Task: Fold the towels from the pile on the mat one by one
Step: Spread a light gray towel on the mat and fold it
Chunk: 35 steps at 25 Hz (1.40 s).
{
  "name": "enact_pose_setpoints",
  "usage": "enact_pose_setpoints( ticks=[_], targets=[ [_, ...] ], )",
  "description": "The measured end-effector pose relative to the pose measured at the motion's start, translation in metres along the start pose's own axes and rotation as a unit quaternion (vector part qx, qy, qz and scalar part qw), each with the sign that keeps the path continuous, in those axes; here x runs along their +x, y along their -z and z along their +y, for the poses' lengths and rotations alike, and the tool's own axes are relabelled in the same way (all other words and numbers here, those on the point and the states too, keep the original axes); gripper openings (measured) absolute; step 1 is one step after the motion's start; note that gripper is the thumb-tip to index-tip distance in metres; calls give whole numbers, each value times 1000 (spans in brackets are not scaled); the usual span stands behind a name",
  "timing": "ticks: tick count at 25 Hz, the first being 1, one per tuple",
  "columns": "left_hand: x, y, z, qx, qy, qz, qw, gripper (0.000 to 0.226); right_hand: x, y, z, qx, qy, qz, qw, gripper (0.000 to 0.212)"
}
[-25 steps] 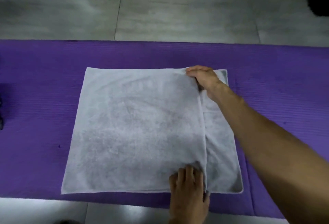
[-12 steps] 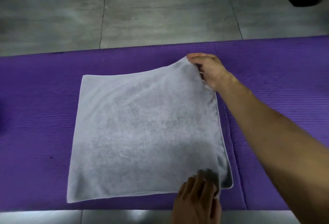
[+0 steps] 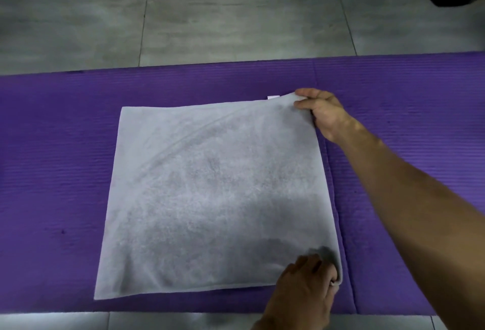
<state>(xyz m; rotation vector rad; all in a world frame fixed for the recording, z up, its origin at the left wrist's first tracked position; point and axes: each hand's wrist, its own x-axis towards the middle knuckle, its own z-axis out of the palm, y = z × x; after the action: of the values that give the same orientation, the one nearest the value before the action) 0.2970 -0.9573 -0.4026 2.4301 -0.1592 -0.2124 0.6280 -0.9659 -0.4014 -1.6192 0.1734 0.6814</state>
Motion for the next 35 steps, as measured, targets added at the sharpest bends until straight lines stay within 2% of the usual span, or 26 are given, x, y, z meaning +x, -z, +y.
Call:
enact_pose_setpoints(
  ticks=[2,3,4,5,6,8,9,10,11,14,15,18,19,21,23,25,27,30,32,35],
  targets=[
    [3,4,-6,-84,14,-35,996,14,-4,-6,4,-79,45,59,994,45],
    [3,9,-12,-127,11,-34,991,16,-10,-13,10,-171,117,129,970,45],
    [4,18,-23,-157,16,-8,987,15,-20,-22,21,-260,207,185,925,45],
    [7,31,-37,-165,30,37,985,13,-31,-35,35,-315,279,205,884,44],
    [11,48,-58,-135,49,97,985,12,-42,-49,52,-349,311,193,863,42],
    [21,86,-117,-19,88,206,974,23,-54,-71,83,-448,302,154,827,45],
    [26,107,-148,37,107,230,967,31,-55,-76,95,-518,276,139,798,50],
    [33,128,-179,92,127,222,962,40,-53,-78,101,-573,248,128,770,55],
    [39,145,-209,136,146,184,963,48,-48,-77,102,-604,228,122,754,59],
    [57,189,-280,189,199,51,960,63,-47,-77,101,-615,219,136,746,62],
    [65,202,-299,187,225,48,955,63,-48,-78,101,-614,224,146,742,62],
    [90,242,-339,165,294,126,933,59,-48,-78,98,-624,227,145,733,61],
    [95,254,-347,163,313,127,927,59,-48,-77,96,-628,224,145,731,61],
    [98,270,-355,193,294,118,929,66,-48,-78,94,-637,228,156,720,62],
    [90,267,-345,229,246,132,933,63,-47,-79,93,-644,225,160,713,62],
    [64,237,-318,215,203,145,944,58,-47,-79,93,-640,216,161,720,62],
    [14,190,-278,204,223,122,945,57,-47,-79,94,-638,202,154,727,64],
    [-72,145,-239,257,267,57,927,61,-45,-79,93,-644,187,136,729,67],
    [-105,137,-234,263,277,41,923,64,-45,-80,90,-651,171,118,730,69],
    [-112,140,-236,248,271,56,928,65,-50,-81,89,-664,144,97,728,73]
  ],
)
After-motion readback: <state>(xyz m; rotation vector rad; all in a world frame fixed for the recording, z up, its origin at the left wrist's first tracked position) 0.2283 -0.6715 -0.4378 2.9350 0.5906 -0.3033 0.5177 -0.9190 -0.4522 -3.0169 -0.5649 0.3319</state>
